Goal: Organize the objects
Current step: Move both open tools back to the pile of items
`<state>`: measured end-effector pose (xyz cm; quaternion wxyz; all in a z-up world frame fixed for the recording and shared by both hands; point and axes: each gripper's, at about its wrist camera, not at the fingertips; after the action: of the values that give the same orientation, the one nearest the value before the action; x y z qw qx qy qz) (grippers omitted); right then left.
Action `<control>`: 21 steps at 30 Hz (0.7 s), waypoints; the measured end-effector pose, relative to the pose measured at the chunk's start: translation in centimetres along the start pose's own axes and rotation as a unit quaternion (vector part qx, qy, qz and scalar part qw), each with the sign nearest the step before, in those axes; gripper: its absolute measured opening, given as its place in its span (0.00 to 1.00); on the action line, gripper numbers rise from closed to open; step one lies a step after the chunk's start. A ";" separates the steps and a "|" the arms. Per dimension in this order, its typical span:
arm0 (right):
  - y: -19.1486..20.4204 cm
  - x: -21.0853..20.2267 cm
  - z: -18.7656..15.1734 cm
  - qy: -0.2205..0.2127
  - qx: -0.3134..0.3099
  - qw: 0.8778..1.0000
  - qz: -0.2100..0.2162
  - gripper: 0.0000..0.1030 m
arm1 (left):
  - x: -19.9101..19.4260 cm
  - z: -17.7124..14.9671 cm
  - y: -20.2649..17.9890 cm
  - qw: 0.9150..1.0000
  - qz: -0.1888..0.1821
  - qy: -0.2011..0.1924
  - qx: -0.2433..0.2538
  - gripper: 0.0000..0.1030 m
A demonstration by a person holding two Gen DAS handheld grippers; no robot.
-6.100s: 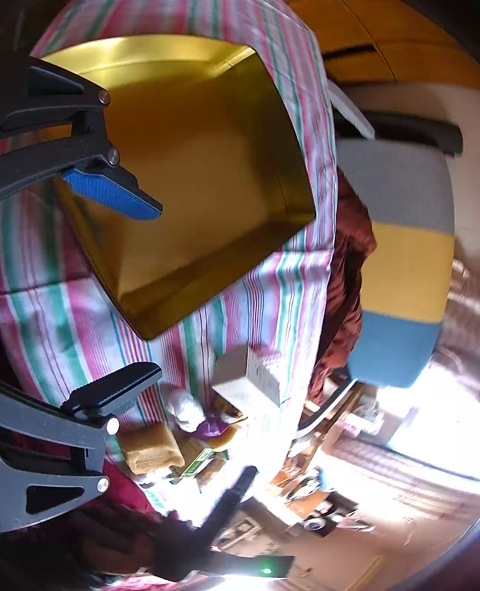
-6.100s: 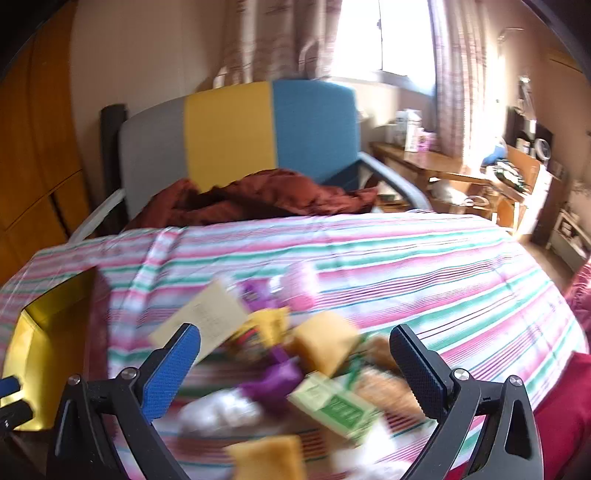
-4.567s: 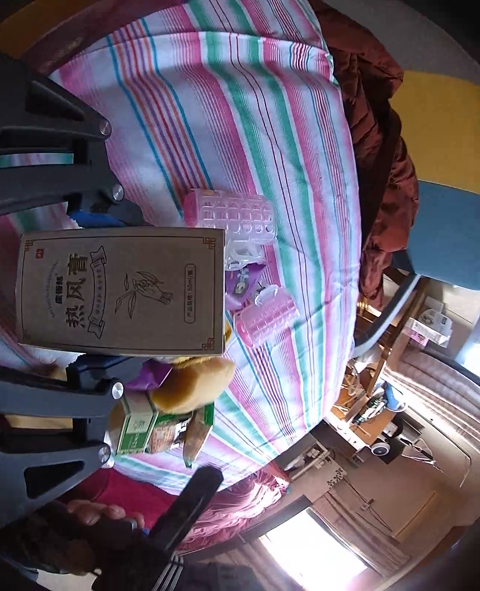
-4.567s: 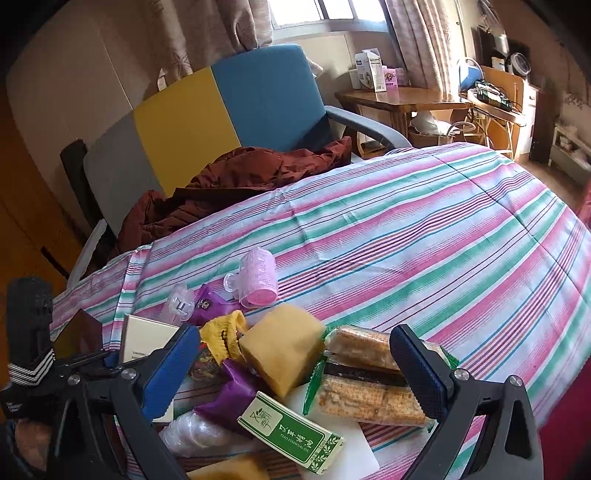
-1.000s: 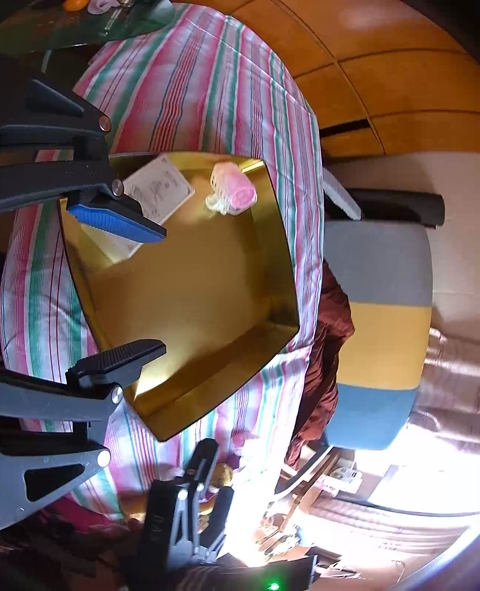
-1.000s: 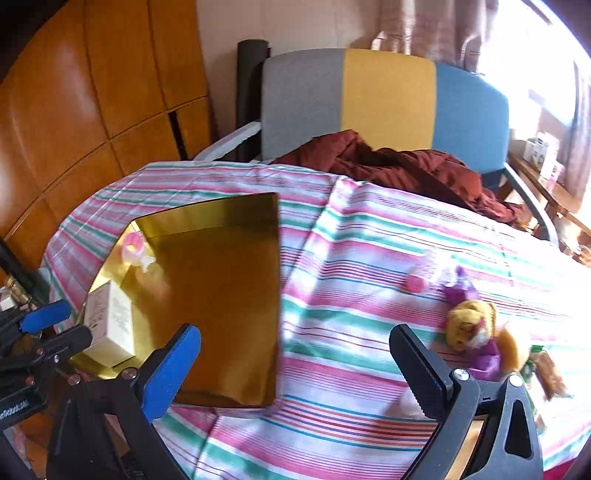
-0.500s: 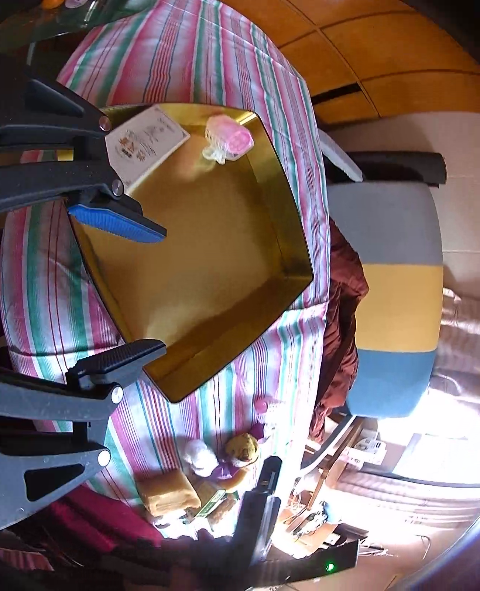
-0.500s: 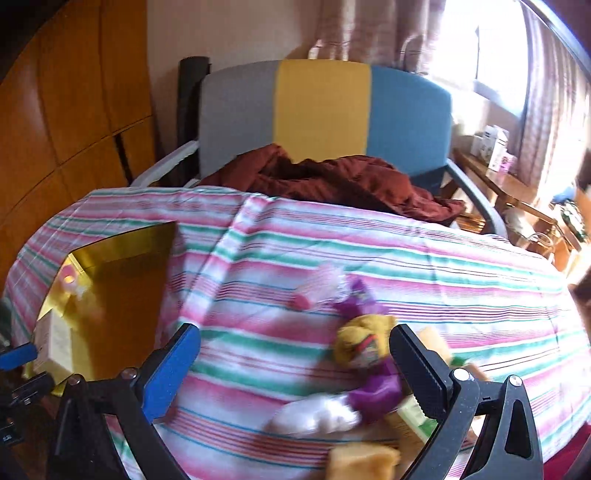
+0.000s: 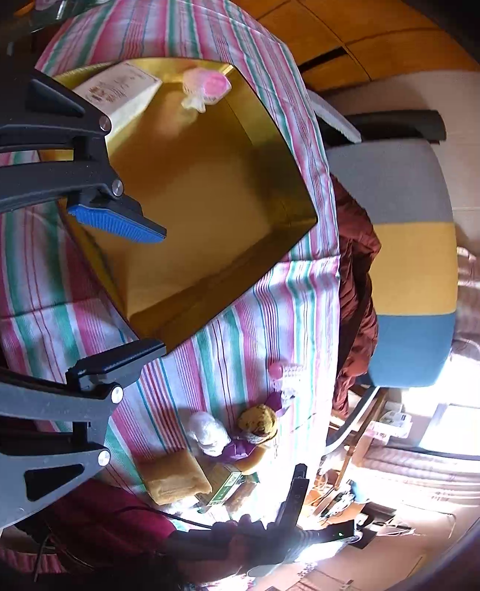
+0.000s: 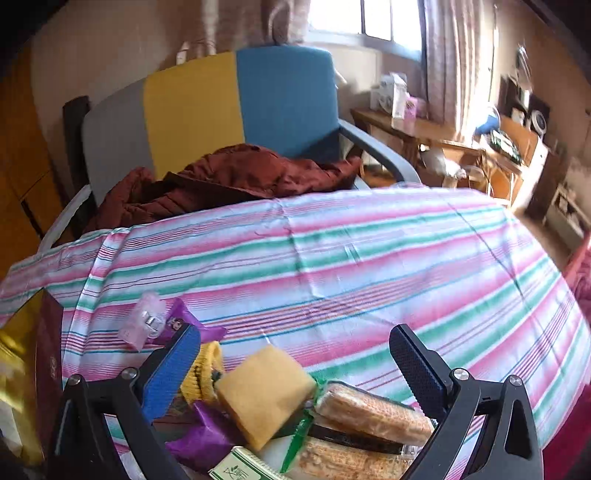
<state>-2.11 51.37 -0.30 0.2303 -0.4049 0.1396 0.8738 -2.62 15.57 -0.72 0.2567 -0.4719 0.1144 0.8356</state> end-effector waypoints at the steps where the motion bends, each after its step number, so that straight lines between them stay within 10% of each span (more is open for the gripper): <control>1: -0.6 0.1 0.1 0.004 0.017 1.000 0.007 1.00 | 0.3 0.3 -0.3 1.000 -0.003 0.002 0.002 0.53; 13: -2.0 -0.4 0.2 0.006 0.065 0.997 0.045 1.00 | 6.2 8.2 -5.6 0.996 -0.079 0.026 0.034 0.54; 21: -1.3 0.2 0.0 0.024 0.051 0.997 0.057 1.00 | 11.1 13.4 -8.6 0.989 -0.132 0.047 0.044 0.74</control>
<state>-1.57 52.60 -0.55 0.1968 -0.4047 0.2119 0.8675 -12.53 32.18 -2.61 0.3798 -0.5097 0.1001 0.7655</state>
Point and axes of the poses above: each gripper's, at about its wrist camera, not at the fingertips, and x roughly the way its jaws point, y to its left, z to its top, and after that the axes turned 3 degrees about y, right-handed
